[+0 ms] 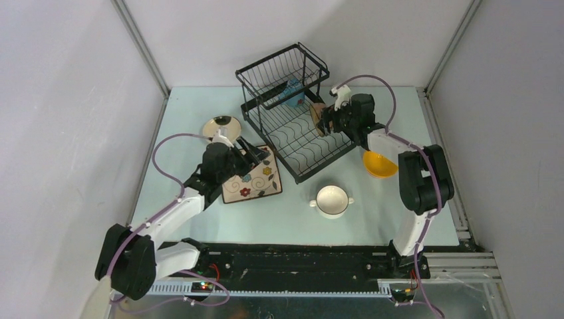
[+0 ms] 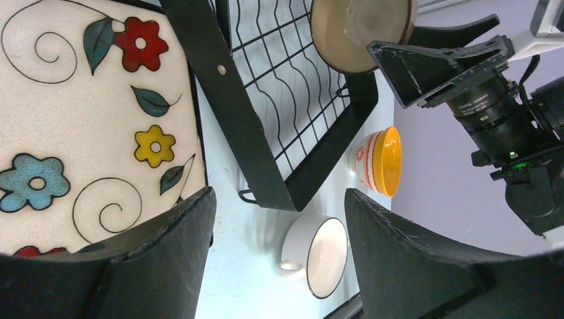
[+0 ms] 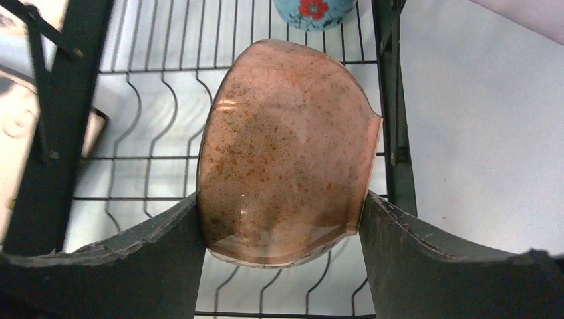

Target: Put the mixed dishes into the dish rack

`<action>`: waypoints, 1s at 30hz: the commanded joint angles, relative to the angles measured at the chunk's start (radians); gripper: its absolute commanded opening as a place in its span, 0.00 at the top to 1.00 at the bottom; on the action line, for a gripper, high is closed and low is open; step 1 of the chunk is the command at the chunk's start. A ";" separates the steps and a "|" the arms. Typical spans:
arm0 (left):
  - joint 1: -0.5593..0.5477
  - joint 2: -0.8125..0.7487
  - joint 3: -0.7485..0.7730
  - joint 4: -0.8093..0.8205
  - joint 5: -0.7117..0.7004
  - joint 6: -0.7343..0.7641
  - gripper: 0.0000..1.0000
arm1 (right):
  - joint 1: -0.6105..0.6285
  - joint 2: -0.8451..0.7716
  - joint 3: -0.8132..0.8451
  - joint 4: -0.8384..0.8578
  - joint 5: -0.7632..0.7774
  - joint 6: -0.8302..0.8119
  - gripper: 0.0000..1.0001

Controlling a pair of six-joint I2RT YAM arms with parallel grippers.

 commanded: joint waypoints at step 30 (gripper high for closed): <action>-0.005 0.058 0.059 -0.037 -0.055 0.076 0.28 | 0.006 0.265 0.313 0.112 0.020 -0.183 0.89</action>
